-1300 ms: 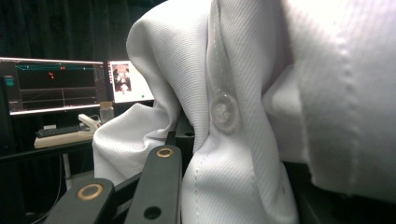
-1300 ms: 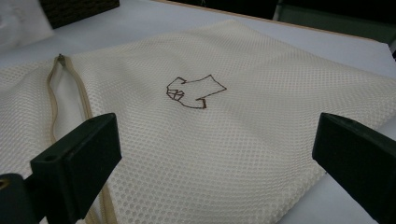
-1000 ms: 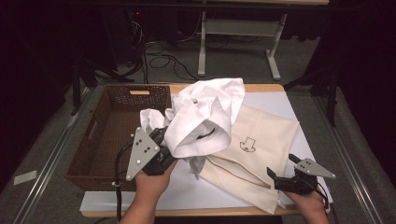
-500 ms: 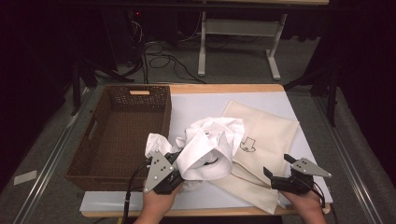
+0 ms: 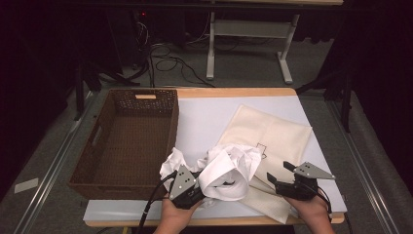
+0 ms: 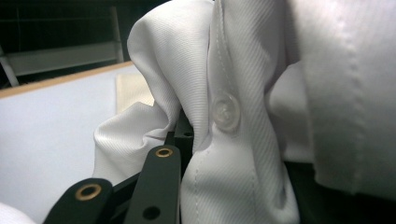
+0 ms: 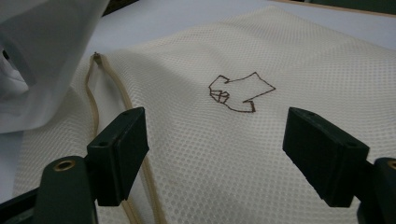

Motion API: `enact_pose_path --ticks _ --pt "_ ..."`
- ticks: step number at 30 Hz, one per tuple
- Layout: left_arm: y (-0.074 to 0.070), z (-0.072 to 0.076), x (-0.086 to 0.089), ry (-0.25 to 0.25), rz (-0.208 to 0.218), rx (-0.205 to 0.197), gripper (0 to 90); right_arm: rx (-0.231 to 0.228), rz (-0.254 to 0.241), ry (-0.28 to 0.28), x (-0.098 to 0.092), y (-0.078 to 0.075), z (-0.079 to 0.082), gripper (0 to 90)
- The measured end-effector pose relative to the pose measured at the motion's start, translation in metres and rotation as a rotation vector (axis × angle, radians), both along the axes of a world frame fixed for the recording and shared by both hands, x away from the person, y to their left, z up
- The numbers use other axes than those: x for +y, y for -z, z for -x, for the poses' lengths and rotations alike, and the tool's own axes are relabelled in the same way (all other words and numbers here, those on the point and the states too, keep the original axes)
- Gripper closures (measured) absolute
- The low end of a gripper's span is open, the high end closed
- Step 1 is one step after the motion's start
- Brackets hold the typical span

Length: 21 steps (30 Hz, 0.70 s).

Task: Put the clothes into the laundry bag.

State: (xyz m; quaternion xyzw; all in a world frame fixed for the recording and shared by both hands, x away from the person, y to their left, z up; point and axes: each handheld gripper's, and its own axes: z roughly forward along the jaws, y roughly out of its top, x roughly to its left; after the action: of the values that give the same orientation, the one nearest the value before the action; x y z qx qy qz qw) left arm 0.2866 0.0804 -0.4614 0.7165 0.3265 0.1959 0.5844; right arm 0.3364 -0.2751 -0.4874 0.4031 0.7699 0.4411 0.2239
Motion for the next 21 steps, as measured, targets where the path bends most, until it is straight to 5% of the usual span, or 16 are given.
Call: enact_pose_path --ticks 12,21 --pt "0.001 -0.001 0.002 0.002 0.015 0.004 70.7 0.05 0.072 -0.095 0.033 0.006 -0.009 35.2" --pt "0.0 -0.001 0.004 -0.009 0.024 0.006 70.6 0.061 0.115 -0.127 0.04 0.008 -0.01 44.5"
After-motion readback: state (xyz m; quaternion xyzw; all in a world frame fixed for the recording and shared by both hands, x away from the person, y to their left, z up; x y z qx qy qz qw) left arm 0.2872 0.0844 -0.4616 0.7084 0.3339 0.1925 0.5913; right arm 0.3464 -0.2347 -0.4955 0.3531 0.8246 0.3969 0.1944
